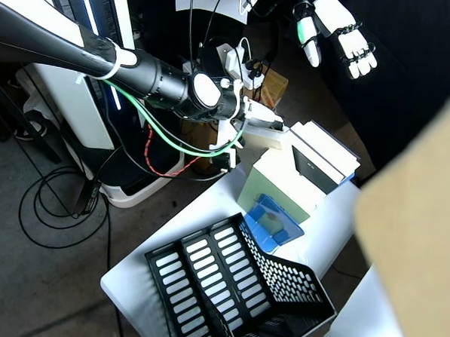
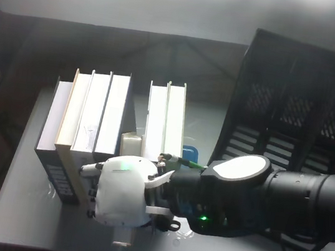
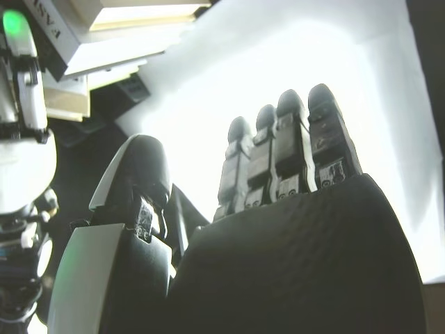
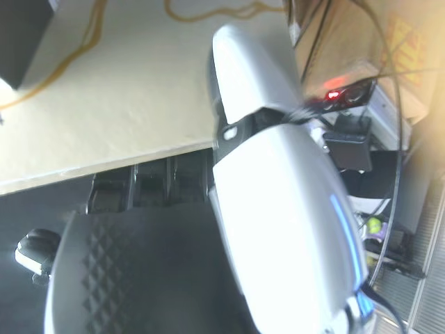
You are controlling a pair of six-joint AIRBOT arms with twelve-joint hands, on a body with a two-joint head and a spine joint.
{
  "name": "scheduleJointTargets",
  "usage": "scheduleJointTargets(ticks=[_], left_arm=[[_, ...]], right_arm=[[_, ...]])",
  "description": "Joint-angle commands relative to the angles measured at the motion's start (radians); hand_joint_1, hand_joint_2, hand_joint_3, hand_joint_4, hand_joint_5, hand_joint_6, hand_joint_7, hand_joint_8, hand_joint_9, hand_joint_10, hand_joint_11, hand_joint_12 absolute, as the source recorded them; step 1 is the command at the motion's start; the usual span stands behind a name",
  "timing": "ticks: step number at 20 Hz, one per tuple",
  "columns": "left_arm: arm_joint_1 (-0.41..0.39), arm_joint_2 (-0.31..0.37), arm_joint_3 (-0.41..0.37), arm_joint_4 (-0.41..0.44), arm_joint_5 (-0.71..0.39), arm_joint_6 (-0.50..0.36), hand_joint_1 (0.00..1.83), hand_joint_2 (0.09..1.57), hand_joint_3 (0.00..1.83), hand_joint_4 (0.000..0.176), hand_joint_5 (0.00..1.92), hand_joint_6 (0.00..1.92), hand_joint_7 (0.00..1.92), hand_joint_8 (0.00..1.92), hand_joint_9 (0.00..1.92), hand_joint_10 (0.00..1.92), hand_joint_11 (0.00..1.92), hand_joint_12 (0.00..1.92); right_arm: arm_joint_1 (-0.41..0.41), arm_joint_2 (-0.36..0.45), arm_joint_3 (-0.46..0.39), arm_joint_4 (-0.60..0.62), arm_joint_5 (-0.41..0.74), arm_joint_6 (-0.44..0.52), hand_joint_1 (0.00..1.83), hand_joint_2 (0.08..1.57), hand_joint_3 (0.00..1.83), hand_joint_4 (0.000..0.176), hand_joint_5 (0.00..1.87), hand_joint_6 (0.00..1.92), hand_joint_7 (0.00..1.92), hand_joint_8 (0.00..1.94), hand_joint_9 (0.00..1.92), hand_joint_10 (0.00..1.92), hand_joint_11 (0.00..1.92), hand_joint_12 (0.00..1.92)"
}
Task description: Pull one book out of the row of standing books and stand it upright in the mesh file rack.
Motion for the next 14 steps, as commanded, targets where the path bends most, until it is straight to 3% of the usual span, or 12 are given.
scheduleJointTargets(ticks=[1,2,3,4,5,6,7,9,10,11,13,14], left_arm=[[0.002,-0.003,0.006,-0.007,-0.129,-0.004,0.43,1.53,0.01,0.026,0.13,0.0,0.09,0.0,0.1,0.01,0.0,0.0],[0.002,-0.003,0.006,-0.007,-0.129,-0.004,0.42,1.53,0.01,0.03,0.12,0.0,0.08,0.0,0.08,0.0,0.0,0.0],[0.002,-0.003,0.006,-0.009,-0.129,-0.004,0.42,1.54,0.01,0.03,0.13,0.0,0.09,0.0,0.07,0.0,0.0,0.0],[0.005,-0.004,0.006,-0.012,-0.13,-0.004,0.44,1.54,0.01,0.029,0.15,0.01,0.09,0.0,0.06,0.0,0.0,0.0],[0.008,-0.005,0.006,-0.014,-0.132,-0.004,0.43,1.53,0.0,0.032,0.15,0.01,0.08,0.0,0.03,0.0,0.0,0.0],[0.01,-0.006,0.006,-0.016,-0.135,-0.005,0.43,1.53,0.0,0.032,0.15,0.01,0.08,0.0,0.03,0.0,0.0,0.0],[0.011,-0.006,0.006,-0.018,-0.137,-0.005,0.44,1.53,0.0,0.037,0.16,0.01,0.08,0.0,0.03,0.0,0.0,0.0],[0.014,-0.006,0.006,-0.02,-0.143,-0.006,0.47,1.51,0.0,0.031,0.17,0.01,0.08,0.0,0.02,0.0,0.0,0.0],[0.016,-0.006,0.006,-0.023,-0.146,-0.008,0.47,1.51,0.0,0.028,0.17,0.01,0.08,0.0,0.02,0.0,0.0,0.0],[0.016,-0.006,0.005,-0.024,-0.147,-0.009,0.45,1.52,0.0,0.033,0.16,0.0,0.07,0.0,0.03,0.01,0.0,0.0],[0.017,-0.006,0.002,-0.027,-0.152,-0.009,0.42,1.51,0.0,0.044,0.16,0.0,0.07,0.0,0.02,0.0,0.0,0.0],[0.018,-0.006,0.001,-0.029,-0.154,-0.009,0.42,1.52,0.0,0.043,0.16,0.0,0.06,0.0,0.01,0.0,0.0,0.0]], right_arm=[[-0.012,0.003,0.013,0.0,-0.016,-0.005,1.26,1.15,0.04,0.0,0.99,0.85,0.8,1.53,0.8,1.7,0.27,1.91],[-0.012,0.003,0.017,0.0,-0.017,0.002,1.35,0.87,0.6,0.0,1.01,0.99,0.91,1.57,0.74,1.54,0.38,1.92],[-0.012,0.003,0.019,0.0,-0.016,0.003,1.38,0.72,0.91,0.0,1.06,1.09,0.92,1.67,0.77,1.53,0.58,1.92],[-0.012,0.003,0.017,-0.003,-0.016,0.003,1.23,0.6,0.96,0.0,1.12,1.09,1.12,1.74,0.91,1.73,0.75,1.92],[-0.012,0.003,0.016,-0.005,-0.014,0.003,1.28,0.92,0.37,0.0,1.17,0.5,0.94,1.44,0.91,1.81,0.74,1.92],[-0.012,0.003,0.014,-0.015,-0.009,0.003,1.28,0.92,0.37,0.0,1.17,0.5,0.94,1.44,0.91,1.81,0.74,1.92],[-0.012,0.003,0.01,-0.046,-0.008,0.016,1.29,0.92,0.31,0.0,1.28,0.26,0.97,1.36,0.94,1.74,0.78,1.91],[0.001,0.007,0.001,-0.193,0.0,0.137,1.22,0.76,0.49,0.0,1.24,0.66,1.18,1.84,1.0,1.91,0.9,1.92],[0.003,0.013,-0.001,-0.193,0.007,0.142,1.21,0.73,0.57,0.0,1.2,0.77,1.19,1.91,1.01,1.92,0.94,1.92],[0.008,0.023,-0.011,-0.194,0.01,0.143,1.23,0.79,0.46,0.0,1.24,0.63,1.15,1.72,0.96,1.9,0.87,1.92],[0.019,0.052,-0.044,-0.196,0.019,0.143,1.23,0.83,0.38,0.0,1.22,0.64,1.11,1.66,0.92,1.88,0.84,1.92],[0.023,0.065,-0.059,-0.196,0.026,0.148,1.26,0.99,0.23,0.0,1.14,0.55,0.93,1.5,0.85,1.86,0.78,1.92]])
